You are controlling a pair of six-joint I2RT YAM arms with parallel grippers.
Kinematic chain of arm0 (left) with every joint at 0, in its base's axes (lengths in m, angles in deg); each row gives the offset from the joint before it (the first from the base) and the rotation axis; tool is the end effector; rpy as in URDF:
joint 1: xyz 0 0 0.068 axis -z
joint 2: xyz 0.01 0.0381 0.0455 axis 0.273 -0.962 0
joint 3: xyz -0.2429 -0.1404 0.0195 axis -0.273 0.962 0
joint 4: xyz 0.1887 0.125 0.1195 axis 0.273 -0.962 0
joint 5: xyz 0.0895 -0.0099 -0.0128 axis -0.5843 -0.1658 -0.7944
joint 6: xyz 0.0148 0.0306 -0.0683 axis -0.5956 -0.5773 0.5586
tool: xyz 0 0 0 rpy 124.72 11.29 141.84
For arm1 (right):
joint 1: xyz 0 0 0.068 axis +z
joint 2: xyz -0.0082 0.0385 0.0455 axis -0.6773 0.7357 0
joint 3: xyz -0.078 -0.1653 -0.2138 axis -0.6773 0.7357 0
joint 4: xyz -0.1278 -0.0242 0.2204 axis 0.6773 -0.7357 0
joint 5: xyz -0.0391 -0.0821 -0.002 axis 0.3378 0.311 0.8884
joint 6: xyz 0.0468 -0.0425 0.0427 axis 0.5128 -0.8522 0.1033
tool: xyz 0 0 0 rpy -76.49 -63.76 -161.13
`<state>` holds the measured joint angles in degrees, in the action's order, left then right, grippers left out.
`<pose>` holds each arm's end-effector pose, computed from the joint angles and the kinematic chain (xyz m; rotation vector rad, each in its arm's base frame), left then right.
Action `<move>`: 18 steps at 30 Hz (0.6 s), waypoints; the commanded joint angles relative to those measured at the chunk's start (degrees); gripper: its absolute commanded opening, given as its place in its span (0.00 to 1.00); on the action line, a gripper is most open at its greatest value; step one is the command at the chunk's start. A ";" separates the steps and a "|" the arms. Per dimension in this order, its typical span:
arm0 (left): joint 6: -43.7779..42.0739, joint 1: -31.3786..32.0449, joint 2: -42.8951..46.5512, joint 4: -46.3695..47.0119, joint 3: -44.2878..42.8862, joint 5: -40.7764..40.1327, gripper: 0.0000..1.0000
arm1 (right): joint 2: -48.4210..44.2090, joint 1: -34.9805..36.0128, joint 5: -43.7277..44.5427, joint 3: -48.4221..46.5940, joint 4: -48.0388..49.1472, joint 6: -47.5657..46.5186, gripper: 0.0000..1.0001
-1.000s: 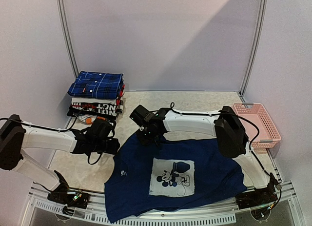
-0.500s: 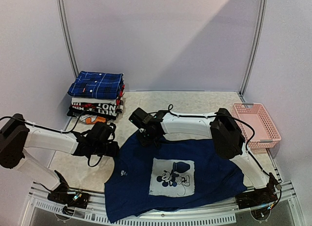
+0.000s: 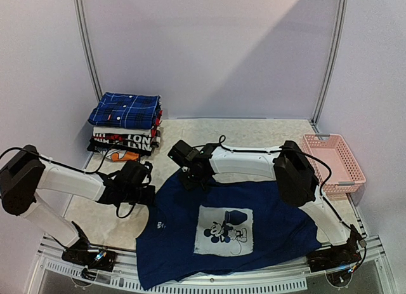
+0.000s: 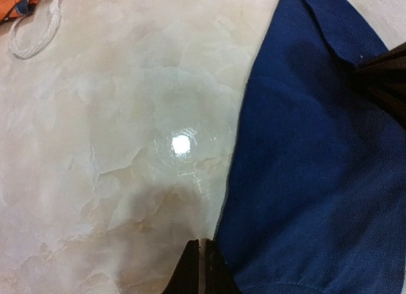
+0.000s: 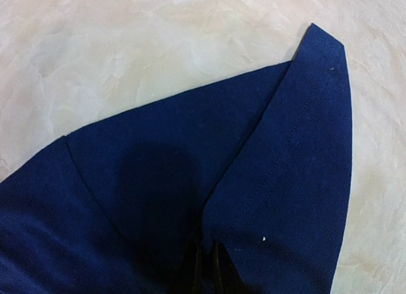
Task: Fold and stack the mixed laundry pile
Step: Flatten out the crumpled T-shirt at the center of the board.
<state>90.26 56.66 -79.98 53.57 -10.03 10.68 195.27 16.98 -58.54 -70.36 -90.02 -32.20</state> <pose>0.2052 -0.1588 0.1125 0.1328 2.4926 -0.2554 0.2942 0.4612 0.1198 -0.7703 2.4515 0.0865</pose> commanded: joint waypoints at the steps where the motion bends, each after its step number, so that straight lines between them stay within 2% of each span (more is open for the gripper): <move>1: 0.13 -0.30 -0.61 1.34 0.91 0.07 0.04 | 1.24 -0.33 1.80 -1.29 -1.83 -0.32 0.04; 3: 0.13 -0.30 -0.72 1.38 0.92 -0.11 0.02 | 1.26 -0.40 2.18 -1.25 -2.12 -0.40 0.00; 18: 0.22 -0.30 -0.92 1.20 1.13 -1.09 0.00 | -2.54 -1.73 3.84 -1.21 -3.06 -1.88 0.00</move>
<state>90.33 56.66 -80.28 54.16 -9.75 10.42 195.24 16.68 -56.26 -70.45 -91.20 -33.29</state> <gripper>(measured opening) 0.011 0.022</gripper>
